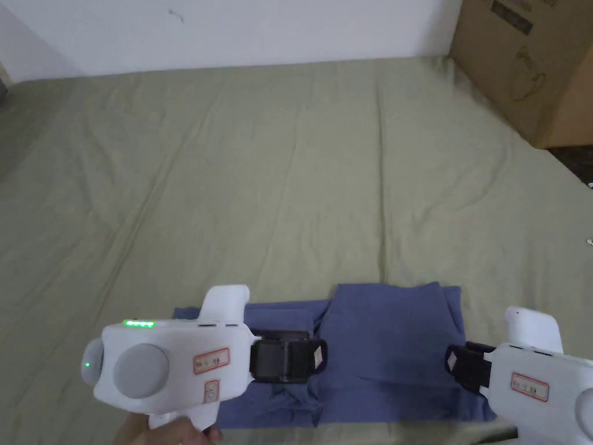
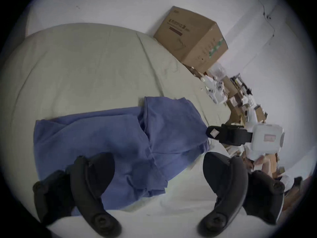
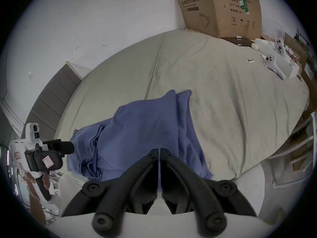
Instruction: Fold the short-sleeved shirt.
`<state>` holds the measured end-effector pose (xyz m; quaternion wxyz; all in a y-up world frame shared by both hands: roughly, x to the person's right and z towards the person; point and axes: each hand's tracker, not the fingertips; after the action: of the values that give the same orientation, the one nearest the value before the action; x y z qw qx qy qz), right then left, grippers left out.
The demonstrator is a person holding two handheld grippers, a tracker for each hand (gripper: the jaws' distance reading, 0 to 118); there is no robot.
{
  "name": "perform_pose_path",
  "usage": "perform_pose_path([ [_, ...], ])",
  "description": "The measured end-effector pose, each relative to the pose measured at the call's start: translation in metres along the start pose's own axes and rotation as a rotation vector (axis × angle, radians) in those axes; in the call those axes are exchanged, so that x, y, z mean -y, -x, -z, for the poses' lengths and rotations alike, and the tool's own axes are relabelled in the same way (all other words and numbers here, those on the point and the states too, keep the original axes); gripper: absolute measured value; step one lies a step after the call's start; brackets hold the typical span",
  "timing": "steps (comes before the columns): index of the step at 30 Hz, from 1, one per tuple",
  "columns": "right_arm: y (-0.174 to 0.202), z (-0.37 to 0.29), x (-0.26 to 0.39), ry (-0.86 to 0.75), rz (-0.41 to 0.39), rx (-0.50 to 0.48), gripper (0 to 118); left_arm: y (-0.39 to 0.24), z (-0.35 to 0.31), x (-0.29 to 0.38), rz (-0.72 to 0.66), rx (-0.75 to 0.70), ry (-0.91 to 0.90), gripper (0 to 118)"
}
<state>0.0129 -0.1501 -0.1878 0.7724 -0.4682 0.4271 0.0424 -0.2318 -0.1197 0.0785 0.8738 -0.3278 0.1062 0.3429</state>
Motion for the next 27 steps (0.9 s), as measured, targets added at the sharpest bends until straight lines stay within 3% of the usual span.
perform_pose_path([
  [2, -0.001, -0.001, -0.002, -0.011, 0.010, -0.011, 2, 0.014, -0.015, -0.007, -0.104, -0.004, -0.061, 97],
  [3, 0.000, -0.003, -0.002, -0.016, 0.012, -0.012, 2, 0.020, -0.021, -0.009, -0.141, 0.006, -0.093, 76],
  [4, 0.000, -0.003, -0.002, -0.019, 0.012, -0.014, 2, 0.026, -0.023, -0.010, -0.175, -0.006, -0.112, 34],
  [5, 0.000, -0.002, -0.003, -0.021, 0.014, -0.017, 2, 0.030, -0.022, -0.009, -0.177, -0.049, -0.117, 7],
  [7, -0.002, 0.001, -0.003, -0.022, 0.021, -0.024, 2, 0.032, -0.020, -0.006, -0.153, -0.144, -0.123, 3],
  [12, -0.002, 0.001, 0.000, -0.016, 0.030, -0.033, 2, 0.022, 0.012, 0.011, -0.146, -0.068, 0.037, 3],
  [17, -0.009, 0.004, 0.003, -0.006, 0.046, -0.029, 2, -0.006, 0.037, 0.030, 0.012, -0.089, 0.158, 3],
  [21, -0.010, 0.003, 0.005, -0.001, 0.063, -0.028, 2, -0.017, 0.044, 0.031, 0.013, -0.105, 0.144, 3],
  [27, 0.000, -0.003, 0.004, -0.007, 0.044, -0.031, 2, -0.017, 0.025, 0.024, 0.016, 0.001, 0.110, 3],
])
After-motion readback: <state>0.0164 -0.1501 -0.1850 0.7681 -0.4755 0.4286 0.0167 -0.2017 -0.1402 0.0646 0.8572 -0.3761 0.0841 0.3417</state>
